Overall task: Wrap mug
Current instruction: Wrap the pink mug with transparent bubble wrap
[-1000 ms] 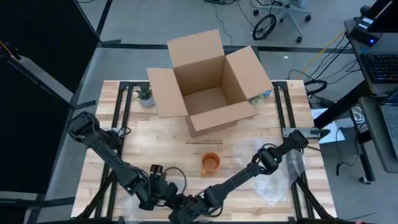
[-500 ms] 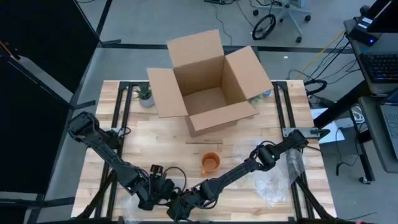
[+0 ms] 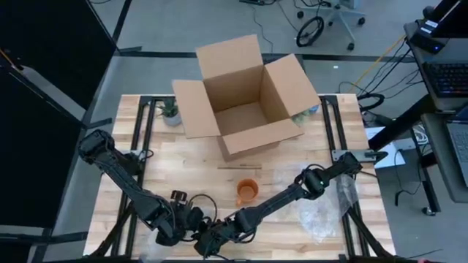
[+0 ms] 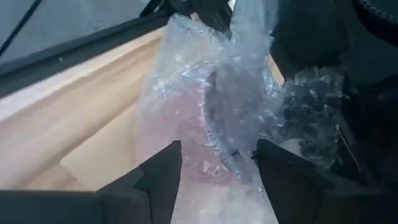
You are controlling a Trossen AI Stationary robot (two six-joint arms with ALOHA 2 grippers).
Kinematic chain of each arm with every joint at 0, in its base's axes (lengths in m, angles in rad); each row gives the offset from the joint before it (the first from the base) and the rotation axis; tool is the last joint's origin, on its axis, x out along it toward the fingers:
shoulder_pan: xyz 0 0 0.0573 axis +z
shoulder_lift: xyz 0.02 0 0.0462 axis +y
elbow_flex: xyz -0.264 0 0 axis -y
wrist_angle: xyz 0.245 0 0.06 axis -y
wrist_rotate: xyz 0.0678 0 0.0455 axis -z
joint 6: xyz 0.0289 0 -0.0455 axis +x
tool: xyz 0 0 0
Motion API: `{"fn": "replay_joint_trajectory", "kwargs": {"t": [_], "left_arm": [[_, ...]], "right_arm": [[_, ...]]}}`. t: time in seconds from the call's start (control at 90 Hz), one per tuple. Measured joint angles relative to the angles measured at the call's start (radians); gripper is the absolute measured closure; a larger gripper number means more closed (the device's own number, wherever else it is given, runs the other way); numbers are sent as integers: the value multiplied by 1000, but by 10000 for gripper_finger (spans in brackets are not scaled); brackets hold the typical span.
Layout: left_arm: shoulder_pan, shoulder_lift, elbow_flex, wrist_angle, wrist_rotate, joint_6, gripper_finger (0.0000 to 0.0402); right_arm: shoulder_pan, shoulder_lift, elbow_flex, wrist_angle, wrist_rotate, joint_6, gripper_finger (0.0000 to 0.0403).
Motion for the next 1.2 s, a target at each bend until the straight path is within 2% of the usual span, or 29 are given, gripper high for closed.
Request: {"fn": "replay_joint_trajectory", "kwargs": {"t": [0.122,0.378,0.544,0.811,1.089,1.2], "left_arm": [[-1,-8,6,-36,-5,-20,263],[2,-10,9,-74,2,-54,263],[2,-9,13,-82,19,-58,263],[2,-8,36,-78,25,-53,263],[1,-7,36,-69,28,-52,263],[1,-7,36,-51,28,-43,263]], "right_arm": [[9,8,-6,-16,-27,12,211],[20,14,-7,22,3,-42,211],[32,11,-7,74,112,-83,211],[54,8,-6,199,197,-212,211],[38,6,-5,264,188,-241,211],[22,9,-1,265,91,-211,211]]}}
